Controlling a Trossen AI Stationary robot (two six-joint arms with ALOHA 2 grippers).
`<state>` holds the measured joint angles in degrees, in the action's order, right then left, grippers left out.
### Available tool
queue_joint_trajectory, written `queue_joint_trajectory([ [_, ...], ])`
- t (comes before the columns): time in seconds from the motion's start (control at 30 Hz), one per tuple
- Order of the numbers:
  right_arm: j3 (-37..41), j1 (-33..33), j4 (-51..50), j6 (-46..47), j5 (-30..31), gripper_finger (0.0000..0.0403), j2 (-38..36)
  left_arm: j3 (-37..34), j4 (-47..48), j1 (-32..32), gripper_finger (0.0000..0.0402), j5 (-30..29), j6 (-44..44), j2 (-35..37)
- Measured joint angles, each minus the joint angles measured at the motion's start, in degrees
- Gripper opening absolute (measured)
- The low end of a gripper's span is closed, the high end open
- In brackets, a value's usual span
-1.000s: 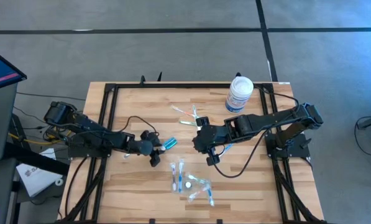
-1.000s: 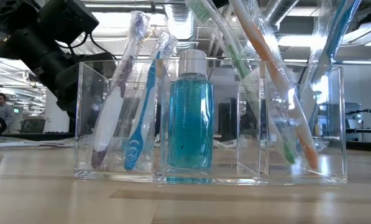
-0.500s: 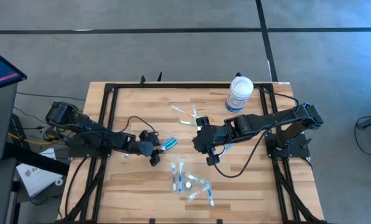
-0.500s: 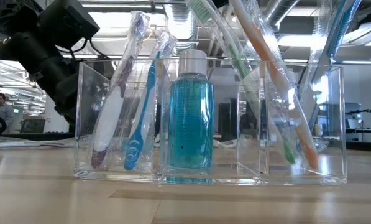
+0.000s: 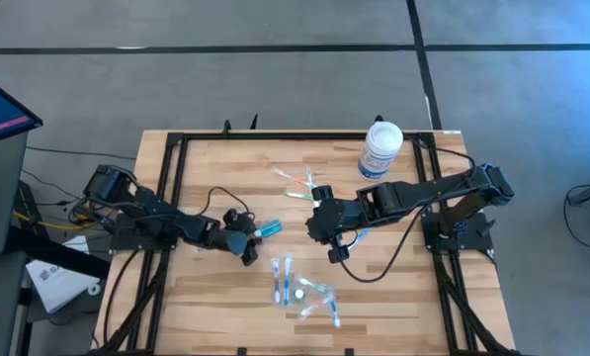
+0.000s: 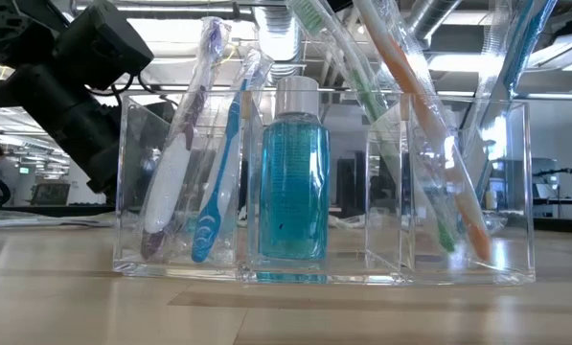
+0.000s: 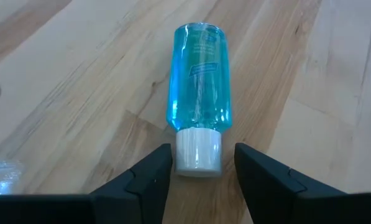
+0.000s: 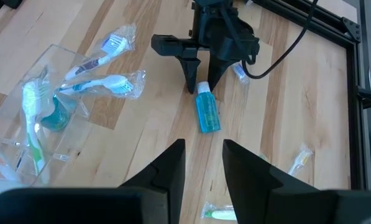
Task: Pick & Place toothbrushing station
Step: Put the blue mouthwash bottle into the transparent organizer
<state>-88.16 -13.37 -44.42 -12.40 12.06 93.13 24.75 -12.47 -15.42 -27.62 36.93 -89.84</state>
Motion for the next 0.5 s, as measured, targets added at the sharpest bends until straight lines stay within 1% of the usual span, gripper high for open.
queue_joint_trajectory([
  [0.13, 0.0, 0.0, -0.1, 0.0, 0.0, 0.0098, 0.0, -0.1, 0.3, -0.1, 0.0151, -0.1, -2.3, 0.0],
  [0.33, 0.0, 0.0, -0.1, 0.0, 0.0, 0.0098, 0.0, -0.1, 0.2, -0.1, 0.0089, 0.0, -6.0, 0.0],
  [0.5, 0.0, 0.0, -0.1, 0.0, 0.0, 0.0098, 0.0, -0.1, 0.0, -0.1, 0.0086, 0.1, -7.7, 0.0],
])
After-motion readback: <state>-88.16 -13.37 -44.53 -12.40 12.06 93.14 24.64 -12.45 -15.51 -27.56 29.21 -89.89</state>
